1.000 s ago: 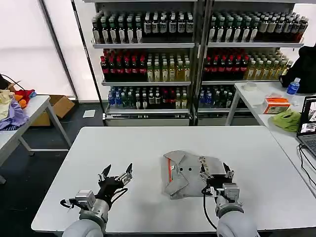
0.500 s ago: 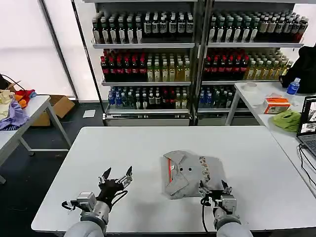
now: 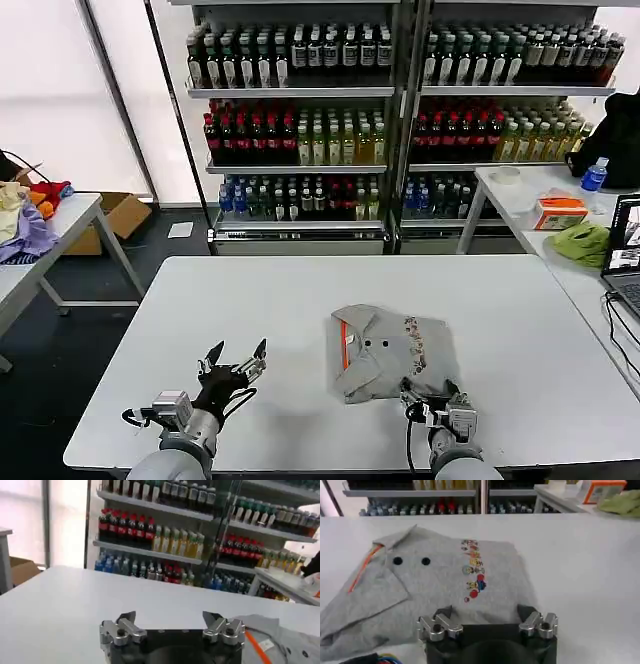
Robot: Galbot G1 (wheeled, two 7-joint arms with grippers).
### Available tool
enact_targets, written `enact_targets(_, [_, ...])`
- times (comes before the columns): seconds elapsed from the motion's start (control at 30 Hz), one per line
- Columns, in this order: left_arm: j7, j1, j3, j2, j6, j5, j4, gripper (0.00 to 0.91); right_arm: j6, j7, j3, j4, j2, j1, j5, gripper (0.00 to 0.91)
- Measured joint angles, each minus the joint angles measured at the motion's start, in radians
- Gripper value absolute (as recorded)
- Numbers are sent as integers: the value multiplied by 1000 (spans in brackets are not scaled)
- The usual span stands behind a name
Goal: Fold and organize the clothes.
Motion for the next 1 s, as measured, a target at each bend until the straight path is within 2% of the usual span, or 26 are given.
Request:
enact_targets(0.17, [0, 3, 1, -3, 0, 0, -3, 907, 1, -4, 17, 57, 0, 23, 3, 907])
enact_targets(0.4, [0, 19, -3, -10, 0, 5, -19, 907, 15, -42, 10, 58, 14, 133, -17, 907])
enact_targets(0.73, [5, 60, -15, -27, -11, 28, -49, 907, 81, -131, -42, -162, 62, 367, -84, 907])
enact_targets(1.0, [10, 85, -23, -34, -7, 31, -67, 907, 113, -207, -93, -325, 92, 451, -155, 907])
